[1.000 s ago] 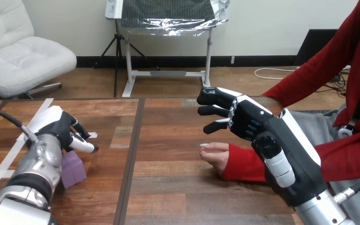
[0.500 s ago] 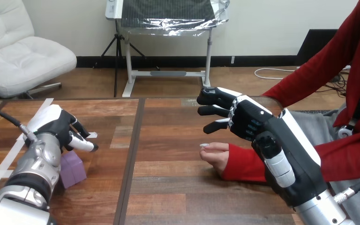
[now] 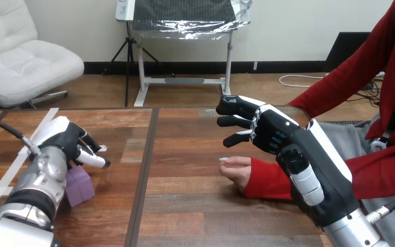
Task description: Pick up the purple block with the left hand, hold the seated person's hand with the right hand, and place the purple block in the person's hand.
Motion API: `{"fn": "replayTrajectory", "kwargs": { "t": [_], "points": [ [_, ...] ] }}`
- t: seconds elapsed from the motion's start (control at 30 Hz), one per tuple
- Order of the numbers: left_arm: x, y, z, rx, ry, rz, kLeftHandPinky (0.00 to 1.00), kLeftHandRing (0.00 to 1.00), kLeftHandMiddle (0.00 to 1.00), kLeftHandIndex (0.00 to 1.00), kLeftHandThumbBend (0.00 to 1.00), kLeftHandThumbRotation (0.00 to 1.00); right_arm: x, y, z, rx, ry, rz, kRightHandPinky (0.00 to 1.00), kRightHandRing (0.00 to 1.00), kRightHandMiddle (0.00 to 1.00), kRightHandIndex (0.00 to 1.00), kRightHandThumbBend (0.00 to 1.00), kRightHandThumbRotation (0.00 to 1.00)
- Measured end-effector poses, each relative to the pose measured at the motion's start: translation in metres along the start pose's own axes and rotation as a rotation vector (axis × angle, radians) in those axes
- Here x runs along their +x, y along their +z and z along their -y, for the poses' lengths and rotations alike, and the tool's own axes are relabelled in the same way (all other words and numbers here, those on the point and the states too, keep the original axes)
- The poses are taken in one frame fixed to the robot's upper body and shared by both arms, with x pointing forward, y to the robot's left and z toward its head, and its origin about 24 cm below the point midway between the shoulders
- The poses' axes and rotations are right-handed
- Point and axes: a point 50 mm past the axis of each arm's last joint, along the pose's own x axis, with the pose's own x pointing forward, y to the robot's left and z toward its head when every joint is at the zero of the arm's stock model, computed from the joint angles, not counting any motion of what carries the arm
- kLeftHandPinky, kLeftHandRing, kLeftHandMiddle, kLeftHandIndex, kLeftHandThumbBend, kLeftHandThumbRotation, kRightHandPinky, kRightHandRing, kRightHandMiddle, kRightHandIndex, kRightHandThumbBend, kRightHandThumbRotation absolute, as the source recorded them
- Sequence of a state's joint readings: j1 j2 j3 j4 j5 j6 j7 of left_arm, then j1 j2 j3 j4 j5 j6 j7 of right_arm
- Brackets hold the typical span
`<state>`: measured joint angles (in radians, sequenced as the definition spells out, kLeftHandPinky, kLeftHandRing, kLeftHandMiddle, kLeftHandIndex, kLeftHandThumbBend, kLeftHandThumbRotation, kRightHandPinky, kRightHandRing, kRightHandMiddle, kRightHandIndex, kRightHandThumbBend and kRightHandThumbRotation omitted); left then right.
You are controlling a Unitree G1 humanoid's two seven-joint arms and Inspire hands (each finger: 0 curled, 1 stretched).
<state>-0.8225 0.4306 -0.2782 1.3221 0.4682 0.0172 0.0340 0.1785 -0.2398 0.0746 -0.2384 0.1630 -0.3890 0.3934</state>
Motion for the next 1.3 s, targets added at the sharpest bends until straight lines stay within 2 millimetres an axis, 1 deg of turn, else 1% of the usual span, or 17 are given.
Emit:
{"fn": "replayTrajectory", "kwargs": {
  "t": [0.17,0.23,0.57,0.8,0.97,1.13,1.3],
  "points": [
    [0.000,0.000,0.000,0.028,-0.024,-0.010,0.49,0.62,0.69,0.68,0.80,0.00,0.000,0.000,0.000,0.000,0.000,0.000,0.65,0.79,0.82,0.81,0.90,1.00],
    [0.000,0.000,0.000,0.043,-0.036,-0.015,0.51,0.65,0.72,0.70,0.79,0.02,0.000,0.000,0.000,0.000,0.000,0.000,0.65,0.79,0.82,0.81,0.90,1.00],
    [0.000,0.000,-0.001,0.113,-0.089,-0.045,0.59,0.76,0.80,0.76,0.79,0.13,0.000,0.000,0.000,0.000,0.000,0.000,0.65,0.79,0.82,0.81,0.90,1.00],
    [0.000,-0.001,-0.005,0.156,-0.118,-0.048,0.67,0.81,0.84,0.80,0.80,0.18,0.000,0.000,0.000,-0.001,0.000,0.000,0.65,0.79,0.82,0.82,0.90,1.00],
    [0.000,-0.002,-0.008,0.173,-0.137,-0.047,0.69,0.84,0.87,0.82,0.80,0.21,0.000,0.000,0.000,-0.001,-0.001,0.000,0.65,0.79,0.82,0.82,0.91,1.00],
    [0.000,-0.001,-0.012,0.212,-0.152,-0.044,0.69,0.86,0.89,0.84,0.81,0.26,0.000,0.000,0.000,-0.001,-0.001,0.000,0.65,0.79,0.82,0.82,0.91,1.00],
    [-0.001,-0.001,-0.015,0.245,-0.169,-0.045,0.71,0.88,0.90,0.85,0.82,0.28,0.000,0.000,0.000,-0.001,-0.001,0.000,0.66,0.80,0.83,0.82,0.90,1.00]
  ]
}}
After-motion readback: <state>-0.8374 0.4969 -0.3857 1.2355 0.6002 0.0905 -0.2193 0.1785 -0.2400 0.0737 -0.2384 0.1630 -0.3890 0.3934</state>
